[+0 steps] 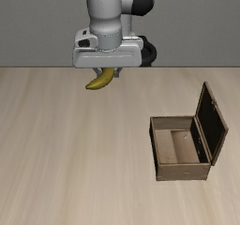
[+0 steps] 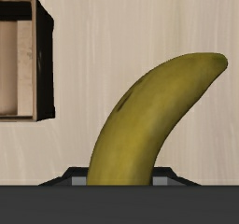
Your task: Pick up the banana and place it in the box
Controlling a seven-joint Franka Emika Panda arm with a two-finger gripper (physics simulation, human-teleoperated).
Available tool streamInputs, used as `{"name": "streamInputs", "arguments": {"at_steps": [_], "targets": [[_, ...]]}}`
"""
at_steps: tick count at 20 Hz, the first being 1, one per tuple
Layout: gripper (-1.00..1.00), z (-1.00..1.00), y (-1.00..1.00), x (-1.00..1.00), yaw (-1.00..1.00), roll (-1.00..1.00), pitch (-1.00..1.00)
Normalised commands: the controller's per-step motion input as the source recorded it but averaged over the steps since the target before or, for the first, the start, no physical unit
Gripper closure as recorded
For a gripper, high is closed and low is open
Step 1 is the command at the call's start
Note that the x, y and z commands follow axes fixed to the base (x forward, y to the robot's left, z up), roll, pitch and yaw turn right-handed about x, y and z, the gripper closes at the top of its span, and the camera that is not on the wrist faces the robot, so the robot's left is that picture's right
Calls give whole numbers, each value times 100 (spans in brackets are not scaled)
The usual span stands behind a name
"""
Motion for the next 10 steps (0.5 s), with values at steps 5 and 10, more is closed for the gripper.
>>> {"name": "streamInputs", "arguments": {"at_steps": [5, 10], "targets": [[100, 0, 100, 0, 0, 0, 0], [100, 0, 100, 0, 0, 0, 0]]}}
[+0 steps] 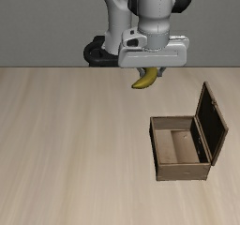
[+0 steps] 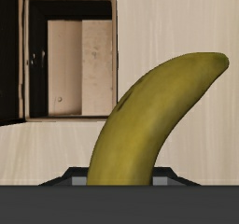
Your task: Pick up the banana and place it in the box
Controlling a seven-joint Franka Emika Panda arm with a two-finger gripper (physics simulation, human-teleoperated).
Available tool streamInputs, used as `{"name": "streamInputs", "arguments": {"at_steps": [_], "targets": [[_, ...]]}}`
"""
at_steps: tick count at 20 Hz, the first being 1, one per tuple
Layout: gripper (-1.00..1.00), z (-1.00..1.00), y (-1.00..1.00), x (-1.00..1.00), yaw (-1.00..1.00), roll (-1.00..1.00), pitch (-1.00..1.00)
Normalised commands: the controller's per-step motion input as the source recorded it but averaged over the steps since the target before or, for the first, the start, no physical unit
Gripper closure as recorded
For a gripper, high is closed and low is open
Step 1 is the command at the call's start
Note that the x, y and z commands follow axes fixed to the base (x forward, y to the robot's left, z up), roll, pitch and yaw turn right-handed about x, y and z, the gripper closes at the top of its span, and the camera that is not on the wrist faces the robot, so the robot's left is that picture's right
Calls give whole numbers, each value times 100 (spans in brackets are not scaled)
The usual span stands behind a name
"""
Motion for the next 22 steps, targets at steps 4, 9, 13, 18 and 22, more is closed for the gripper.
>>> {"name": "streamInputs", "arguments": {"at_steps": [4, 9, 13, 18, 22], "targets": [[100, 0, 100, 0, 0, 0, 0], [100, 0, 20, 80, 0, 0, 0], [100, 0, 0, 100, 0, 0, 0], [100, 0, 20, 80, 0, 0, 0], [-100, 0, 25, -50, 0, 0, 0]]}}
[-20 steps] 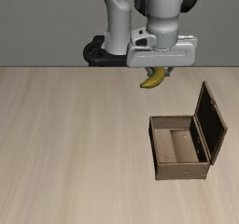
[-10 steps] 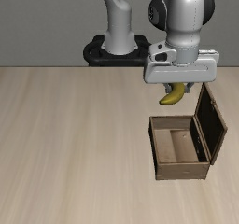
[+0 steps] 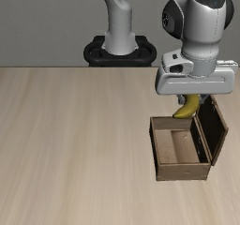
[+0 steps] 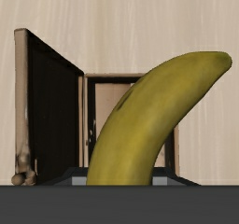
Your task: Pick up the banana and place it in the box
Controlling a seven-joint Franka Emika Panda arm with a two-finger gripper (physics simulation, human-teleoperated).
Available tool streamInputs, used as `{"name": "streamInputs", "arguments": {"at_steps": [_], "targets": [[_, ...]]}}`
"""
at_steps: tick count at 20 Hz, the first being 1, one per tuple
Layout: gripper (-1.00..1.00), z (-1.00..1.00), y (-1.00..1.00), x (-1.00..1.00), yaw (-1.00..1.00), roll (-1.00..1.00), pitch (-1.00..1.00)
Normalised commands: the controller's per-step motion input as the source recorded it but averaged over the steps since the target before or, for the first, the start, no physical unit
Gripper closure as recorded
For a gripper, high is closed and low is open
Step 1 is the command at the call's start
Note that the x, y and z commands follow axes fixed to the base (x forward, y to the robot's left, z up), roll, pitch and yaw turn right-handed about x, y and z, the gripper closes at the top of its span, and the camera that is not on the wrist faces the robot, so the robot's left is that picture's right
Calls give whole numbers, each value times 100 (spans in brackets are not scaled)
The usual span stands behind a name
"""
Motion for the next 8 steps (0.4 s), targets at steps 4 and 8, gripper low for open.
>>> {"name": "streamInputs", "arguments": {"at_steps": [4, 8], "targets": [[-100, 0, 0, 0, 0, 0, 0], [-100, 0, 0, 0, 0, 0, 0]]}}
